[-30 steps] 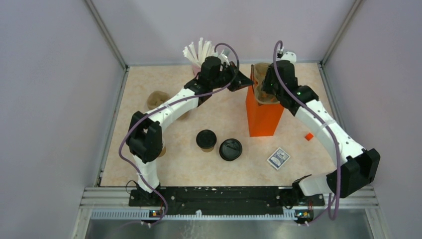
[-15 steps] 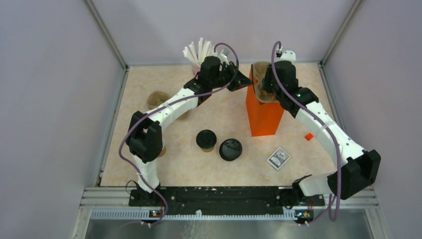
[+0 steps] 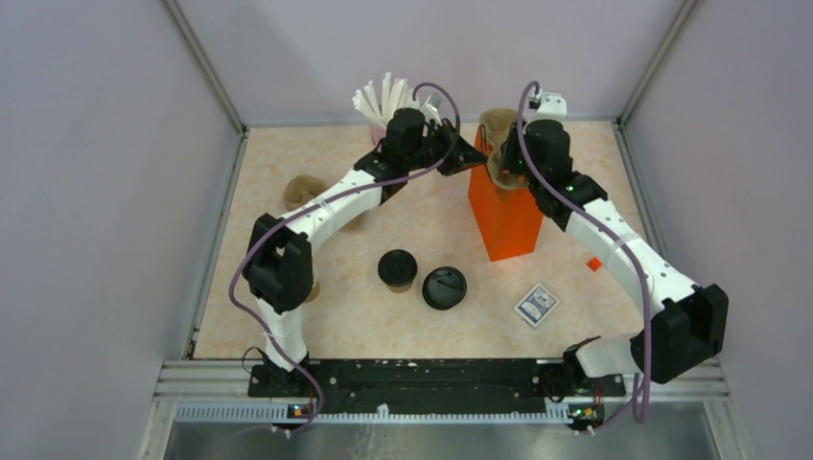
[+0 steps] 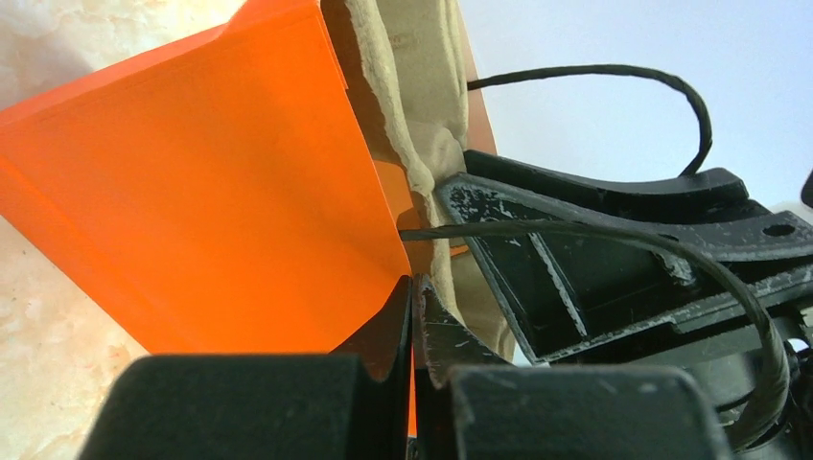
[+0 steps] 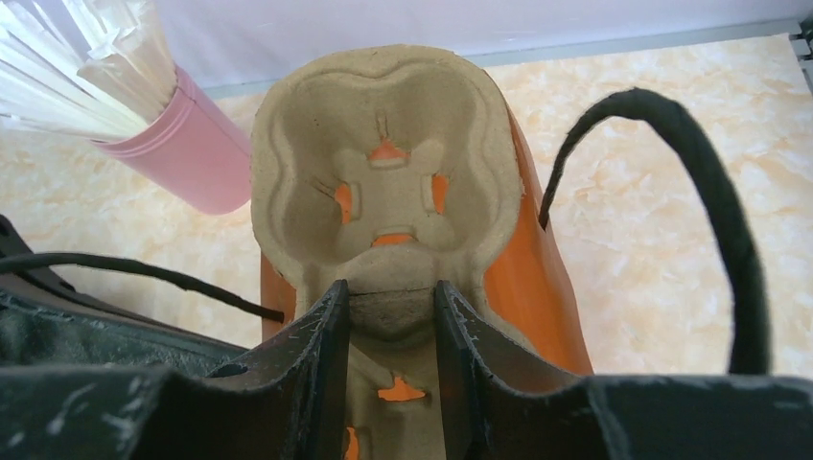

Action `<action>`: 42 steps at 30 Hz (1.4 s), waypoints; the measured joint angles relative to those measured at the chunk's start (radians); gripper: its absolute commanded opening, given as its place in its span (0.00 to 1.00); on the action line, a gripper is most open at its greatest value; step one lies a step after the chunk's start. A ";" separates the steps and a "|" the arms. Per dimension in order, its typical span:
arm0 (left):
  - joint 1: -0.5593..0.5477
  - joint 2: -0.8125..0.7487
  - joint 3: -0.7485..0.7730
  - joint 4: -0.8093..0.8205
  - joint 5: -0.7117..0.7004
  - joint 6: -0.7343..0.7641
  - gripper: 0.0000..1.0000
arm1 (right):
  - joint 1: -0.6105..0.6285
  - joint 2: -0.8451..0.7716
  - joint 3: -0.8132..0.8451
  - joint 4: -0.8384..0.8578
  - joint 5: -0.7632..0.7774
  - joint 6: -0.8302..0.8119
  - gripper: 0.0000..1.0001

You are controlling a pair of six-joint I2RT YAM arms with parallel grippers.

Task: Pack the takeout coffee

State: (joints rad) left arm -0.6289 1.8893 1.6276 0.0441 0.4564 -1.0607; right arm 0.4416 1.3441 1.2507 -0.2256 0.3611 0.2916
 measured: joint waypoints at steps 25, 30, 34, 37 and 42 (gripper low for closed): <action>0.002 0.000 0.002 -0.006 0.003 0.015 0.00 | -0.029 0.008 0.005 0.040 -0.079 0.048 0.23; 0.002 0.006 0.007 -0.006 0.005 0.015 0.00 | -0.050 0.007 -0.009 0.077 -0.087 0.097 0.23; 0.002 0.007 0.007 -0.006 0.008 0.014 0.00 | -0.079 0.007 -0.032 0.105 -0.090 0.136 0.22; 0.002 0.008 0.008 -0.005 0.008 0.014 0.00 | -0.087 0.007 -0.034 0.117 -0.093 0.136 0.22; 0.002 0.025 0.027 -0.005 0.010 0.011 0.00 | -0.087 0.004 -0.056 0.140 -0.124 0.092 0.22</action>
State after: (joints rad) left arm -0.6270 1.9144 1.6550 0.0387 0.4667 -1.0492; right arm 0.3546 1.3479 1.1950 -0.0856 0.2367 0.3840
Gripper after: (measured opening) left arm 0.004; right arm 0.331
